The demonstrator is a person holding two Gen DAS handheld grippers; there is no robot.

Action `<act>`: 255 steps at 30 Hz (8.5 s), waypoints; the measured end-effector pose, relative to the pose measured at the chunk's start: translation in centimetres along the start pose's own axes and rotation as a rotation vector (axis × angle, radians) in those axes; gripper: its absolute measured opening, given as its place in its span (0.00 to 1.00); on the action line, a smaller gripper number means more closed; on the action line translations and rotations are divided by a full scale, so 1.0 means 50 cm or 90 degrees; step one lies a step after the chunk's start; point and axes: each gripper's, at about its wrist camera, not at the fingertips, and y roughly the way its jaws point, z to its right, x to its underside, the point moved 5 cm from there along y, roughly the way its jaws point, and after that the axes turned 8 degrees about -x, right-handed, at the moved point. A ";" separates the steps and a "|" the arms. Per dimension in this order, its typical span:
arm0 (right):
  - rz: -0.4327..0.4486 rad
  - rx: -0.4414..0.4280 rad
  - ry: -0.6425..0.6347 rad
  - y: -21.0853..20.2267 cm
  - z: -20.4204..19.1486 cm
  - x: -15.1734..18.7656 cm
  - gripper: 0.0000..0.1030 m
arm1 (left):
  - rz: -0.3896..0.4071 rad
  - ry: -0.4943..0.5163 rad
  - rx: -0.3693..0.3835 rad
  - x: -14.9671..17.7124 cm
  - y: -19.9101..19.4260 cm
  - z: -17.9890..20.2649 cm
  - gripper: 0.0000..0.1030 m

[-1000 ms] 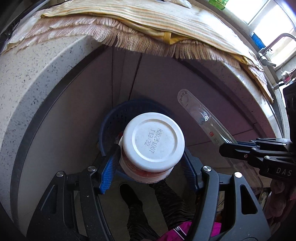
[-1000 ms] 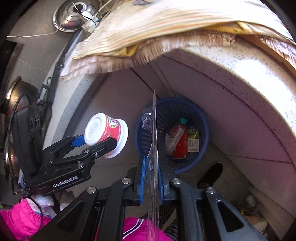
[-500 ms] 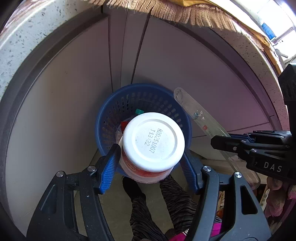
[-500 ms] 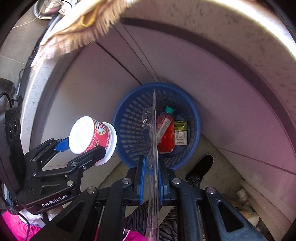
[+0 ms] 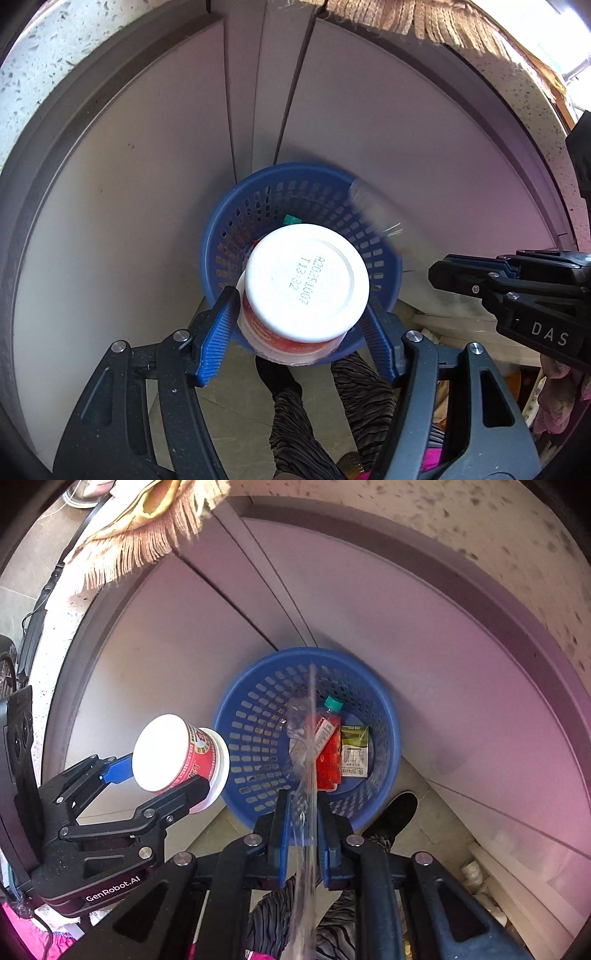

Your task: Collect trash

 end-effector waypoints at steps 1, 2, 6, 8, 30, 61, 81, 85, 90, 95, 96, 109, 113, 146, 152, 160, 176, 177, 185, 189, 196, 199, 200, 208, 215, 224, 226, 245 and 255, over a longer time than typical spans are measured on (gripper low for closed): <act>0.001 0.000 -0.001 -0.002 -0.002 -0.002 0.14 | -0.002 0.000 0.001 0.000 0.001 -0.002 0.64; 0.002 0.001 -0.001 -0.002 -0.004 -0.004 0.14 | -0.003 0.001 -0.001 0.001 -0.003 -0.001 0.64; 0.013 0.005 -0.001 -0.010 -0.007 -0.008 0.27 | -0.010 -0.003 -0.007 0.000 0.003 -0.006 0.65; 0.018 0.007 -0.004 -0.017 -0.007 -0.008 0.32 | -0.014 -0.009 -0.004 -0.001 0.005 -0.009 0.65; 0.093 0.003 -0.051 -0.145 -0.037 -0.011 0.79 | 0.059 -0.037 0.006 -0.020 -0.112 -0.033 0.65; 0.303 -0.040 -0.124 -0.528 0.018 -0.280 1.00 | 0.251 -0.105 0.024 -0.384 -0.347 0.013 0.68; 0.313 -0.058 -0.096 -0.546 0.089 -0.529 1.00 | 0.227 -0.078 -0.046 -0.588 -0.275 0.116 0.76; 0.293 -0.062 -0.081 -0.531 0.105 -0.574 1.00 | 0.221 -0.070 -0.088 -0.610 -0.242 0.120 0.76; 0.261 -0.065 -0.075 -0.504 0.118 -0.624 1.00 | 0.211 -0.068 -0.115 -0.630 -0.209 0.120 0.75; 0.229 -0.069 -0.078 -0.469 0.122 -0.672 1.00 | 0.202 -0.073 -0.134 -0.646 -0.185 0.116 0.75; 0.223 -0.072 -0.075 -0.461 0.123 -0.680 1.00 | 0.201 -0.074 -0.133 -0.648 -0.182 0.115 0.75; 0.175 -0.043 -0.095 -0.369 0.109 -0.770 0.97 | 0.187 -0.081 -0.137 -0.671 -0.151 0.084 0.56; 0.168 -0.023 -0.103 -0.348 0.111 -0.791 0.97 | 0.190 -0.079 -0.129 -0.674 -0.149 0.078 0.44; 0.146 0.028 -0.122 -0.325 0.133 -0.793 0.23 | 0.229 -0.269 0.028 -0.625 -0.211 -0.081 0.24; 0.173 -0.005 -0.111 -0.369 0.137 -0.755 0.20 | 0.247 -0.248 0.031 -0.606 -0.244 -0.070 0.24; 0.202 -0.062 -0.090 -0.420 0.123 -0.690 0.19 | 0.265 -0.227 0.053 -0.564 -0.285 -0.050 0.24; 0.231 -0.119 -0.092 -0.499 0.084 -0.487 0.19 | 0.280 -0.173 0.092 -0.447 -0.353 -0.019 0.24; 0.233 -0.121 -0.092 -0.502 0.081 -0.474 0.19 | 0.279 -0.170 0.093 -0.438 -0.354 -0.020 0.24; 0.234 -0.125 -0.087 -0.501 0.048 -0.377 0.19 | 0.273 -0.149 0.109 -0.359 -0.370 -0.020 0.24; 0.227 -0.126 -0.091 -0.489 0.023 -0.333 0.19 | 0.269 -0.139 0.119 -0.321 -0.375 -0.016 0.24; 0.219 -0.125 -0.096 -0.469 -0.015 -0.244 0.19 | 0.252 -0.106 0.134 -0.245 -0.372 0.000 0.24; 0.212 -0.123 -0.098 -0.455 -0.032 -0.209 0.19 | 0.246 -0.097 0.144 -0.215 -0.375 0.002 0.23; 0.210 -0.123 -0.098 -0.451 -0.037 -0.197 0.19 | 0.244 -0.095 0.147 -0.205 -0.376 0.002 0.24; 0.192 -0.125 -0.090 -0.411 -0.074 -0.127 0.19 | 0.220 -0.081 0.168 -0.133 -0.372 -0.001 0.24; 0.182 -0.121 -0.079 -0.380 -0.091 -0.070 0.19 | 0.196 -0.051 0.182 -0.075 -0.360 0.012 0.24; 0.164 -0.119 -0.056 -0.338 -0.094 0.005 0.19 | 0.157 -0.022 0.197 -0.009 -0.327 0.027 0.23; 0.156 -0.118 -0.049 -0.323 -0.093 0.019 0.19 | 0.144 -0.019 0.200 0.002 -0.314 0.027 0.24; 0.081 -0.061 -0.011 -0.181 -0.043 0.079 0.22 | 0.029 -0.038 0.199 0.027 -0.163 0.002 0.23; 0.051 -0.035 0.004 -0.115 -0.013 0.063 0.24 | -0.020 -0.042 0.184 0.010 -0.081 -0.004 0.24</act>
